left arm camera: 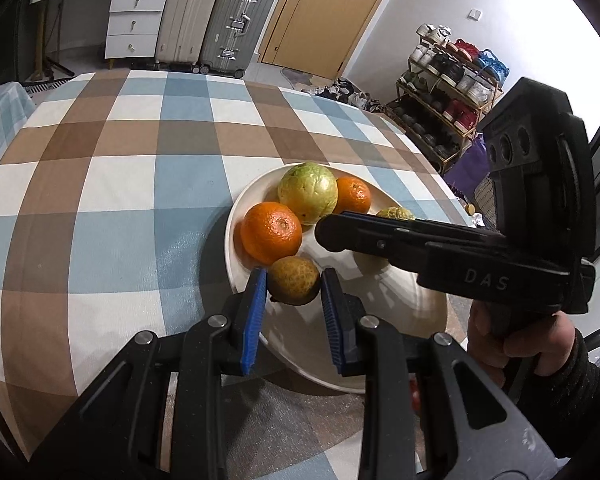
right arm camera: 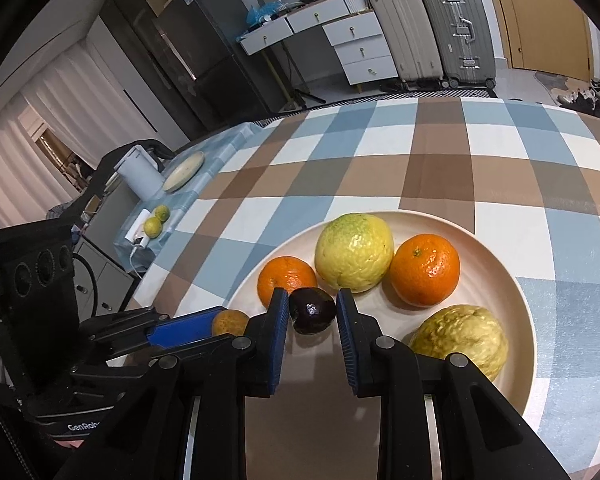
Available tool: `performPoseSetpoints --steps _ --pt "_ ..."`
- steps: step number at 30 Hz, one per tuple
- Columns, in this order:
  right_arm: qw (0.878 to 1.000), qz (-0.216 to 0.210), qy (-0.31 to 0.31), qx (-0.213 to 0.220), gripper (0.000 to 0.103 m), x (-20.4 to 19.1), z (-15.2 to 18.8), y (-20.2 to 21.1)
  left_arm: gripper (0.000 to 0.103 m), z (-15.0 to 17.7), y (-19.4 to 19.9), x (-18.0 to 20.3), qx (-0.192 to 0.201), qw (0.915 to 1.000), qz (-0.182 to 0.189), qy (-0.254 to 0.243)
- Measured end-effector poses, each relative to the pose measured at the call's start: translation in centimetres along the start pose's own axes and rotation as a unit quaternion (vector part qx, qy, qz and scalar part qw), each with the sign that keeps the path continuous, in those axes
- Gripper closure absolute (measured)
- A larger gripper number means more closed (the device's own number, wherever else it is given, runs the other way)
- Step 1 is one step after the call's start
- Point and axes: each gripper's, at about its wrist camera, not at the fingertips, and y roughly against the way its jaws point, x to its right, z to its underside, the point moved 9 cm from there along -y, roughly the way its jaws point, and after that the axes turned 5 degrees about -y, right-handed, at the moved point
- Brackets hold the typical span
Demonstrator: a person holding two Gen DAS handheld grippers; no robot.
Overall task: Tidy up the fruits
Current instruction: 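Carry the kiwi and plum over the cream plate with both tools, then open the left tool to drop the kiwi while the right tool drops the plum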
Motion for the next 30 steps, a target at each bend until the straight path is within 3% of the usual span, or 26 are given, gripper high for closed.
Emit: performPoseSetpoints --steps 7,13,16,18,20,24,26,28,30 --pt "1.0 -0.007 0.002 -0.001 0.076 -0.4 0.0 -0.2 0.078 0.0 -0.3 -0.2 -0.004 0.9999 -0.011 0.0" --pt "1.0 -0.007 -0.005 0.011 0.063 -0.2 0.1 0.8 0.077 0.0 0.2 0.0 -0.004 0.9997 -0.025 0.003" --pt "1.0 -0.012 -0.008 0.021 0.061 -0.2 0.0 1.8 0.067 0.1 1.1 0.3 -0.001 0.9994 -0.036 0.001" --pt "0.999 -0.011 -0.006 0.038 0.051 -0.4 -0.1 3.1 0.058 0.1 1.9 0.8 0.003 0.9992 -0.039 -0.002" --pt "0.998 -0.011 -0.004 0.054 0.047 -0.6 0.0 4.5 0.052 0.1 2.9 1.3 0.012 0.9988 -0.048 -0.006" --pt "0.996 -0.005 -0.002 0.092 0.022 -1.0 0.3 7.6 0.036 0.3 4.8 2.6 0.025 0.9981 -0.056 -0.009" --pt "0.993 0.006 -0.001 0.115 0.014 -1.0 0.6 9.3 0.033 0.3 5.9 3.3 0.032 0.9975 -0.062 -0.013" --pt "0.991 0.006 -0.002 0.133 0.011 -1.2 1.1 11.0 0.031 0.5 7.2 4.3 0.044 0.9969 -0.063 -0.015" --pt "0.989 0.004 -0.005 0.146 0.005 -1.4 1.9 12.6 0.021 0.7 8.4 5.1 0.058 0.996 -0.067 -0.012"
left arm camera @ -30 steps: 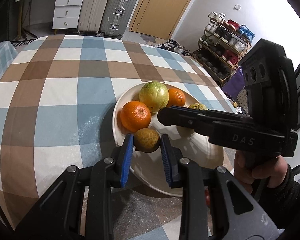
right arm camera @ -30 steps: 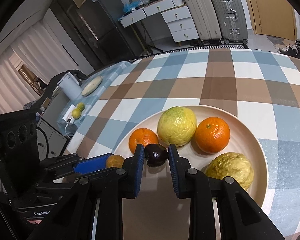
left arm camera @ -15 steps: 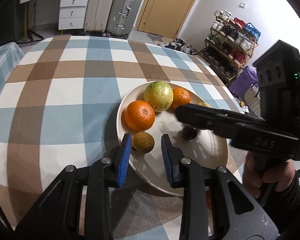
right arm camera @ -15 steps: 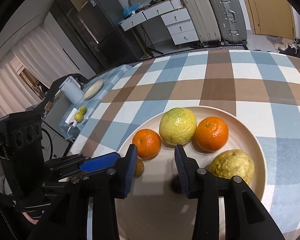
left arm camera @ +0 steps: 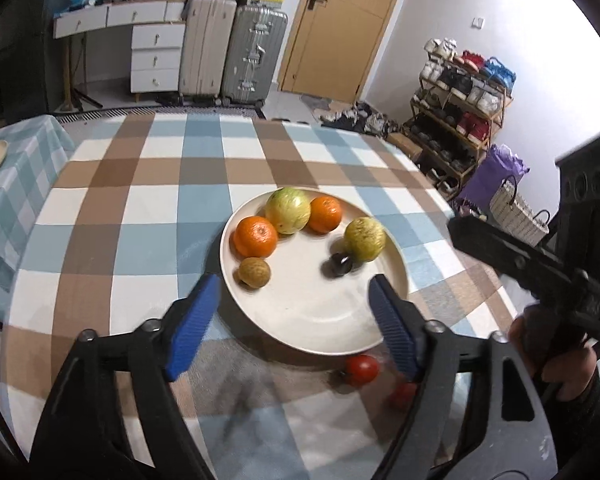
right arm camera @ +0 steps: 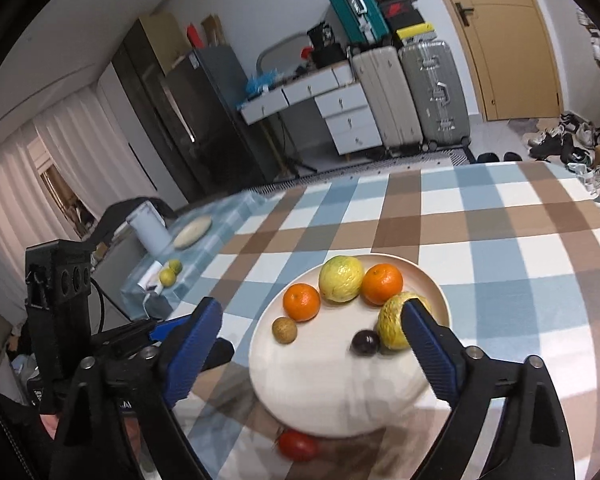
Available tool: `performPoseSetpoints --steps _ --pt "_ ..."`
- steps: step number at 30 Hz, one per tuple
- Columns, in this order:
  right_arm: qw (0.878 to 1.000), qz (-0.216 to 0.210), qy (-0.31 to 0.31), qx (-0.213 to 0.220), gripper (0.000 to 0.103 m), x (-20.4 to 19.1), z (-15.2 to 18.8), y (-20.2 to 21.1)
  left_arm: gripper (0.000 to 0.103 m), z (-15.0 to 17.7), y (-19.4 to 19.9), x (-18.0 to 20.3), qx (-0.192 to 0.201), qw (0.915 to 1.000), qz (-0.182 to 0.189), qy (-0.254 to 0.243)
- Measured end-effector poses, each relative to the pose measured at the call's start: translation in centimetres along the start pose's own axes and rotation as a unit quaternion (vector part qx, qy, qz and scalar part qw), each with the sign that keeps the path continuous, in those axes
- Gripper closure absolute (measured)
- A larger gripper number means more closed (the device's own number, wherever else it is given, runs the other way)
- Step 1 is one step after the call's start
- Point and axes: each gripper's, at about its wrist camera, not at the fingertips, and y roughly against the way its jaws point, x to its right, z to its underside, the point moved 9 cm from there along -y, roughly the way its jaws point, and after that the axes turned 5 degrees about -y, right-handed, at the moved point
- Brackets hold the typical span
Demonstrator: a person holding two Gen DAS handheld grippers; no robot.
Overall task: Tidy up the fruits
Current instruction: 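Open the left tool to drop the kiwi while the right tool drops the plum, then move both tools back toward the remaining fruits beside the plate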
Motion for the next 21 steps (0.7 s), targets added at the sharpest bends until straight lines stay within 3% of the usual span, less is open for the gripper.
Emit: performPoseSetpoints --steps 7,12,21 --pt "1.0 -0.006 0.01 0.026 0.0 -1.1 2.5 4.7 0.018 1.5 3.5 2.4 0.015 0.9998 -0.009 -0.006" --pt "0.999 0.0 0.019 0.034 0.0 -1.7 4.7 7.5 0.001 3.2 5.3 4.1 0.027 0.9995 -0.01 -0.007" --pt "0.999 -0.004 0.032 0.04 0.0 -2.5 8.7 11.0 0.001 7.6 6.7 5.6 0.02 0.9997 -0.013 -0.006"
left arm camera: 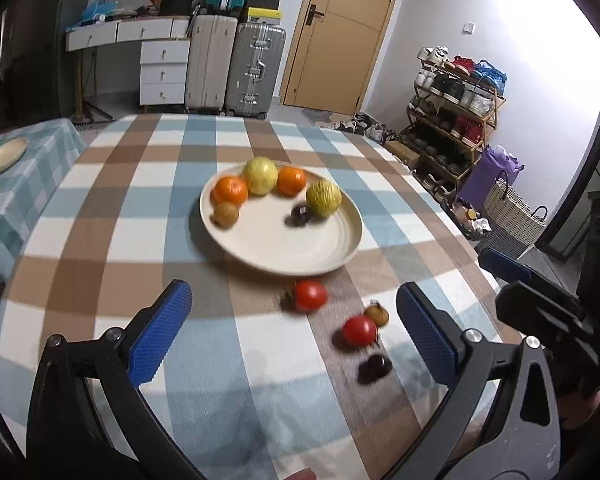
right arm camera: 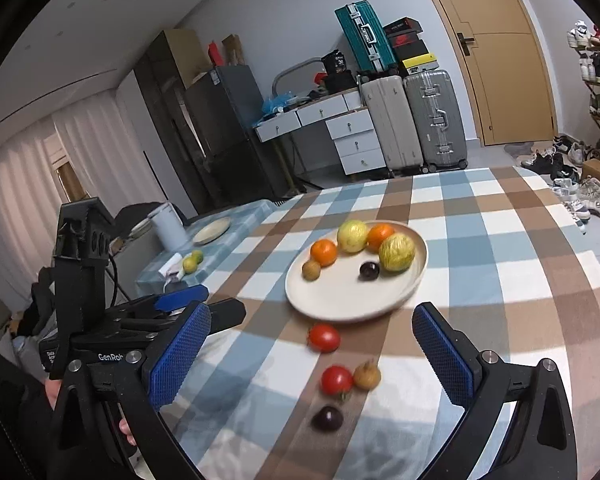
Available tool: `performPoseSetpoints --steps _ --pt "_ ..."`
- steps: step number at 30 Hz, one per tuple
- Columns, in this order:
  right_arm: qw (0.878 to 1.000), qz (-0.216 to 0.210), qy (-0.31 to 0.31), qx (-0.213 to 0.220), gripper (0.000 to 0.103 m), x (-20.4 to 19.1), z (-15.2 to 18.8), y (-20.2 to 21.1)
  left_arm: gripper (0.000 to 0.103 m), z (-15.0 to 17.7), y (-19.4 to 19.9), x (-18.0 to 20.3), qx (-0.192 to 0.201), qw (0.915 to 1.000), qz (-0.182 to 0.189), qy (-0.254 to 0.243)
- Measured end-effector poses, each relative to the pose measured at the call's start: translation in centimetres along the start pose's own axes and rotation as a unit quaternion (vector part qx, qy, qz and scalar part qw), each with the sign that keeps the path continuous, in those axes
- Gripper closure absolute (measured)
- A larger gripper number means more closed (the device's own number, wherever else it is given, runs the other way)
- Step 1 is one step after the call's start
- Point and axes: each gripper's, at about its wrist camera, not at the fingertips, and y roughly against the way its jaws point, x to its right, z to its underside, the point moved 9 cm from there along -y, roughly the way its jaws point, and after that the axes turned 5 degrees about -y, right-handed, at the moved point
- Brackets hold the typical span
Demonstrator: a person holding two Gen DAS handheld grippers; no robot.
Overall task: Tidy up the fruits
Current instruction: 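Move both tools back toward the remaining fruits beside the plate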
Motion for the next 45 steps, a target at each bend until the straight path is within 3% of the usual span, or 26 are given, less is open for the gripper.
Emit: performPoseSetpoints --steps 8,11,20,31,36,38,41,45 --pt "0.999 0.027 -0.004 -0.019 0.0 0.6 3.7 0.5 0.001 4.5 -0.7 -0.6 -0.034 0.9992 -0.018 -0.004" --pt "0.999 0.016 -0.014 -0.047 0.0 0.9 5.2 -0.3 0.001 5.8 -1.1 -0.9 -0.044 0.9989 -0.018 0.001" --pt "0.995 0.03 0.008 -0.092 0.001 0.8 8.5 -2.8 0.001 6.7 -1.5 -1.3 -0.051 0.9982 -0.031 -0.001" --pt "0.991 0.032 0.005 -0.133 0.032 1.1 9.7 -4.7 0.001 6.1 -1.8 -2.4 -0.051 0.9978 -0.043 0.003" --pt "0.988 0.051 0.014 -0.147 0.06 1.3 10.2 -5.3 0.001 5.7 -2.1 -2.6 -0.052 0.9975 -0.047 -0.005" --pt "0.987 0.056 0.017 -0.148 0.062 1.3 10.3 -5.5 0.001 5.5 -2.2 -2.7 -0.051 0.9973 -0.052 -0.009" --pt "0.986 0.068 0.019 -0.149 0.074 1.6 10.4 -5.6 0.001 5.2 -2.3 -2.9 -0.05 0.9973 -0.052 -0.01" --pt "0.987 0.064 0.009 -0.145 0.077 1.9 10.2 -5.3 0.001 4.7 -2.5 -2.8 -0.052 0.9975 -0.047 -0.011"
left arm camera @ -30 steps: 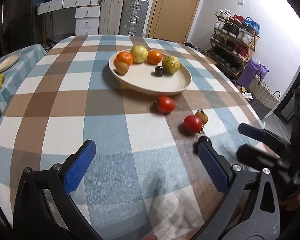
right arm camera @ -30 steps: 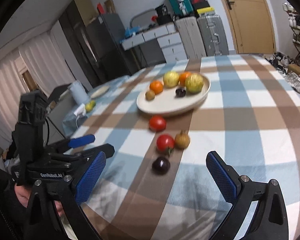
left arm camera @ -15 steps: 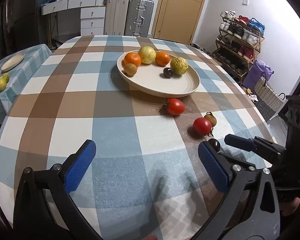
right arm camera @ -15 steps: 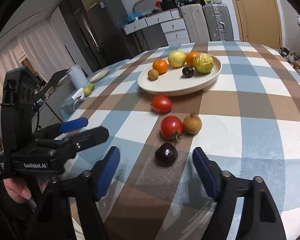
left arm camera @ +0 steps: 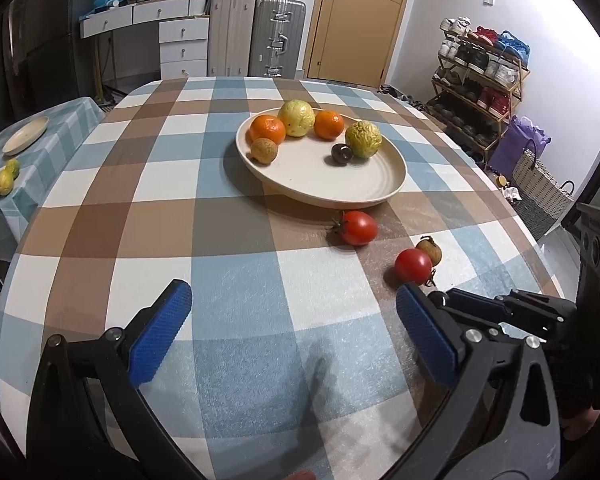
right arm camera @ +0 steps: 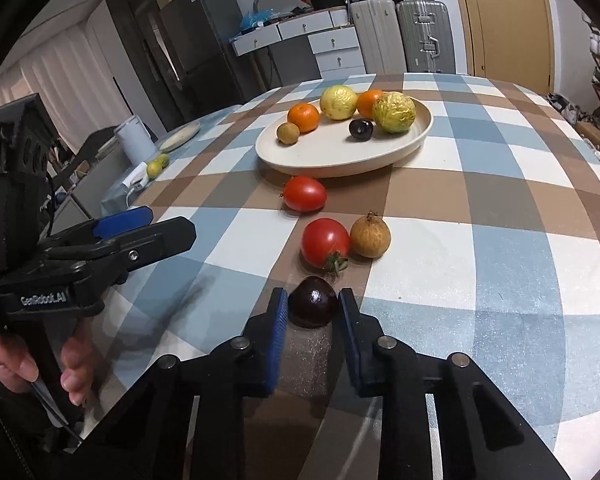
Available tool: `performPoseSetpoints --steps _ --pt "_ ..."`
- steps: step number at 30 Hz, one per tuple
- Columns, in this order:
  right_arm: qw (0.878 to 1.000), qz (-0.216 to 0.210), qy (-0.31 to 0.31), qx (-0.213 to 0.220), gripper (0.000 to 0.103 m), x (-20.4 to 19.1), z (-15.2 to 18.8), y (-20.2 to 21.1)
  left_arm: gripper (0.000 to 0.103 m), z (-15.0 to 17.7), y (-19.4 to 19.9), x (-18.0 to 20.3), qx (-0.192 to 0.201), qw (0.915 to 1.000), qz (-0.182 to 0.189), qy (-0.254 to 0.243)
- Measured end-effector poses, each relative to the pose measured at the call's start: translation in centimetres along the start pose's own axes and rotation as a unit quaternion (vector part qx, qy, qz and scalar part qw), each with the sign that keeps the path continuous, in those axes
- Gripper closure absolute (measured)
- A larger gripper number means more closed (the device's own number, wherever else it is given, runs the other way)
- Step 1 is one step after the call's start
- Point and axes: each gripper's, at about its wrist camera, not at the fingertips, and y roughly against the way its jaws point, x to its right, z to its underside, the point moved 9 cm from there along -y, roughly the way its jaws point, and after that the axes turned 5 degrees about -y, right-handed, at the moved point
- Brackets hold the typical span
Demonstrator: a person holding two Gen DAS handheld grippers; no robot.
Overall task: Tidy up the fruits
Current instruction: 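Move both tools back toward the remaining fruits beside the plate, then grasp a brown kiwi with the left tool while the right tool grasps a dark plum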
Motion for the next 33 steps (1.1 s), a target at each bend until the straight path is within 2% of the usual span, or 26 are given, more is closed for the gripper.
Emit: performPoseSetpoints --steps 8,14,19,21,25,29,33 --pt "1.0 0.001 -0.01 0.025 0.077 1.2 -0.3 2.0 0.001 -1.6 -0.6 2.2 -0.005 0.9989 0.033 -0.032" --pt "0.998 0.013 -0.035 0.05 0.077 3.8 -0.6 4.0 0.001 -3.5 -1.3 5.6 -0.011 0.9935 0.058 -0.097" --pt "0.996 0.022 -0.049 0.07 0.077 5.6 -0.9 5.4 0.001 -4.5 -2.4 8.9 -0.031 0.9832 0.104 -0.147" --pt "0.995 0.019 -0.05 0.08 0.077 5.9 -0.9 6.0 0.001 -4.4 -3.3 10.5 -0.055 0.9756 0.125 -0.172" --pt "0.994 0.022 -0.057 0.094 0.077 7.1 -0.6 6.8 0.002 -4.0 -4.8 13.0 -0.079 0.9635 0.132 -0.219" --pt "0.993 0.023 -0.058 0.099 0.077 7.7 -0.3 7.3 0.008 -3.6 -6.0 15.1 -0.102 0.9547 0.153 -0.234" --pt "0.993 0.019 -0.052 0.106 0.077 7.9 -0.2 7.8 0.024 -3.2 -7.3 16.3 -0.128 0.9481 0.162 -0.242"
